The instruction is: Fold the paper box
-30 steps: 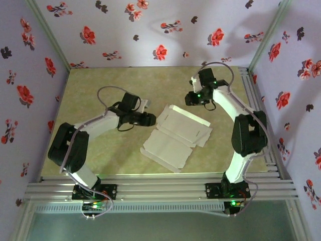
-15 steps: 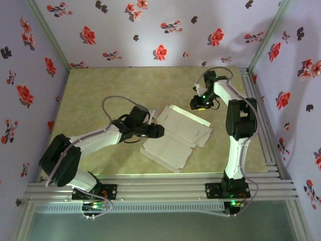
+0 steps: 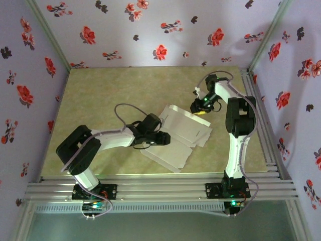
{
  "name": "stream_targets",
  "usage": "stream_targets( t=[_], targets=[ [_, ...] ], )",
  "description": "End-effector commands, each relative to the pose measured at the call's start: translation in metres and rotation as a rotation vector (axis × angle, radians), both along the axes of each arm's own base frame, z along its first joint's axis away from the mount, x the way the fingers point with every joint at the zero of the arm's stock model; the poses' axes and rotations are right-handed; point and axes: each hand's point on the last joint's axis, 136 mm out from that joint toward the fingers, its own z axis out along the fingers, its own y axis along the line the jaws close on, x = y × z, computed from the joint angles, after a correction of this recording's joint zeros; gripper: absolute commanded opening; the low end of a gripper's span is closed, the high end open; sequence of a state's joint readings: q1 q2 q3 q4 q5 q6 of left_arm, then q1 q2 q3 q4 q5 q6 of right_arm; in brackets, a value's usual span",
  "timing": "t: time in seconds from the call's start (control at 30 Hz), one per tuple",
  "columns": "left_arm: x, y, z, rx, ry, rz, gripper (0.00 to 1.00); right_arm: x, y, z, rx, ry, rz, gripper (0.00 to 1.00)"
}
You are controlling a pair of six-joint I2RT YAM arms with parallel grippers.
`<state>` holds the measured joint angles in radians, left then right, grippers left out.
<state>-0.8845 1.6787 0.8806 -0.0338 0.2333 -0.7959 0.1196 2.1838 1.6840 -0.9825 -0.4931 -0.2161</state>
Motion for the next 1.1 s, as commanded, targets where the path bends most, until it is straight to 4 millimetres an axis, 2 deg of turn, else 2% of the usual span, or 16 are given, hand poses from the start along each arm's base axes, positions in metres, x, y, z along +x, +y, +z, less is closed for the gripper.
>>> stream_targets(
  t=[0.0,0.13,0.33,0.53,0.73,0.87,1.07],
  targets=[
    [0.004,-0.001,-0.009,0.015,0.003,0.034,0.46,-0.011,0.004,-0.008,0.042,0.065,0.023,0.47],
    [0.003,0.008,-0.022,0.071,0.011,0.048,0.46,-0.015,0.003,-0.014,0.040,0.092,0.029,0.47],
    [0.004,0.014,-0.037,0.125,0.015,0.048,0.46,-0.025,0.010,-0.013,0.084,0.122,0.035,0.44],
    [0.004,0.021,-0.048,0.164,0.013,0.045,0.45,-0.032,0.015,-0.011,0.058,0.123,0.054,0.36],
    [0.009,0.028,-0.047,0.171,0.004,0.041,0.45,-0.031,0.014,-0.013,-0.004,0.074,0.045,0.27],
    [0.010,0.025,-0.045,0.170,-0.011,-0.009,0.45,-0.028,0.012,-0.014,-0.098,0.017,0.046,0.20],
    [0.014,0.025,-0.040,0.142,-0.020,-0.061,0.45,-0.024,0.011,-0.002,-0.233,-0.117,0.052,0.13]
  ],
)
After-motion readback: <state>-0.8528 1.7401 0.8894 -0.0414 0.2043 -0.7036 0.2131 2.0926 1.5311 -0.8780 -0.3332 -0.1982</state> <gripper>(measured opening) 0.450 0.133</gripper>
